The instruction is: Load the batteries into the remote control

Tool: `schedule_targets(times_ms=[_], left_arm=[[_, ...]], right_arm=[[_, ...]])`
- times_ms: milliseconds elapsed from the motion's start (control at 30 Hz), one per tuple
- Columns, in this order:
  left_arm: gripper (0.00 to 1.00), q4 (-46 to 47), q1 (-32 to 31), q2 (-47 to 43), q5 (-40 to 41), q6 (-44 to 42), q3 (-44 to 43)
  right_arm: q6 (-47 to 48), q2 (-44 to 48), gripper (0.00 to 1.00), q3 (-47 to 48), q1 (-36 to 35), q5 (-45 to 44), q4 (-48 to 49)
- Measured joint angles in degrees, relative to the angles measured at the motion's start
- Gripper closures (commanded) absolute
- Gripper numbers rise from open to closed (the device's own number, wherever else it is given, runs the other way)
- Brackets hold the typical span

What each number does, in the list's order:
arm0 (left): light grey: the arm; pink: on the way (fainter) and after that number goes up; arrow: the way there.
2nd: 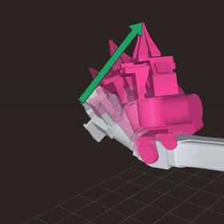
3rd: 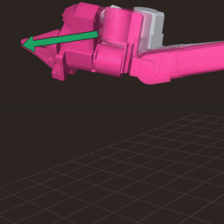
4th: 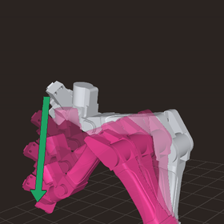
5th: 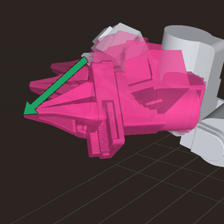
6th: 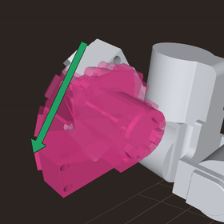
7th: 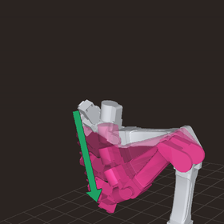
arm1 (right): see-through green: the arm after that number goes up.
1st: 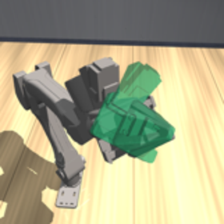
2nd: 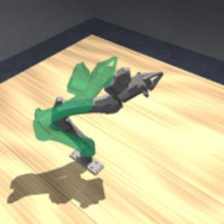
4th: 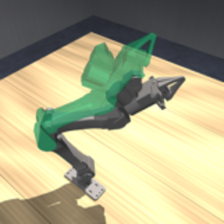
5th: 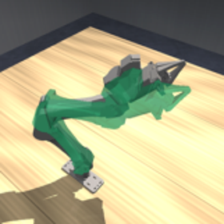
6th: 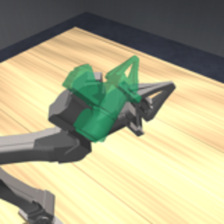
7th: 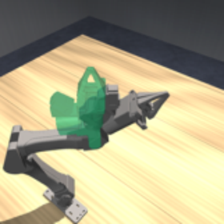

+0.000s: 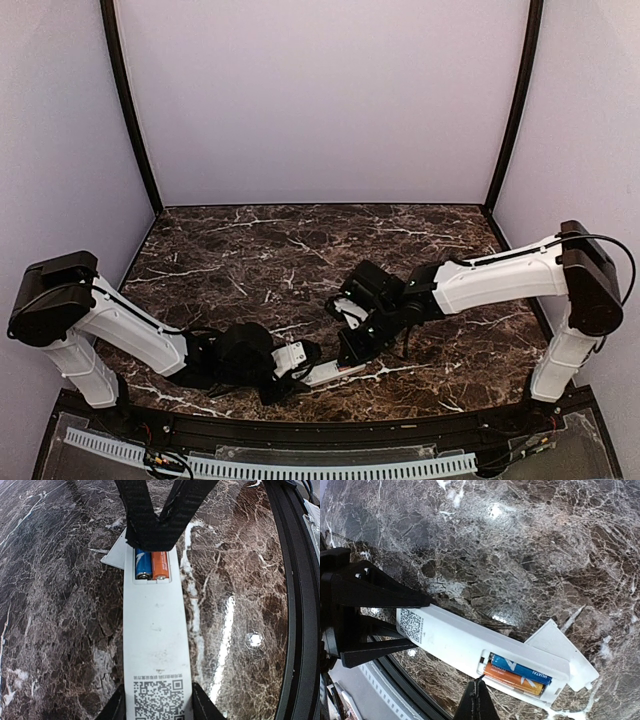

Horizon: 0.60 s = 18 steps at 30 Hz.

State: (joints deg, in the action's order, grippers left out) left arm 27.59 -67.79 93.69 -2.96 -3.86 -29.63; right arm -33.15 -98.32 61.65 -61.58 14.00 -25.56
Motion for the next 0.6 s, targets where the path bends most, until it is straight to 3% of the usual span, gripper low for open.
schedule_targets(times_ms=[367,600], left_arm=[[1.0,0.0,0.0,0.0,0.0,-0.1,0.0],[1.0,0.0,0.0,-0.1,0.0,-0.3,0.0]], right_arm=[[-1.1,-3.3,1.0,-3.2,0.1,2.2,7.1],[-0.4,-2.7,1.0,-1.0,0.1,2.1,3.4]])
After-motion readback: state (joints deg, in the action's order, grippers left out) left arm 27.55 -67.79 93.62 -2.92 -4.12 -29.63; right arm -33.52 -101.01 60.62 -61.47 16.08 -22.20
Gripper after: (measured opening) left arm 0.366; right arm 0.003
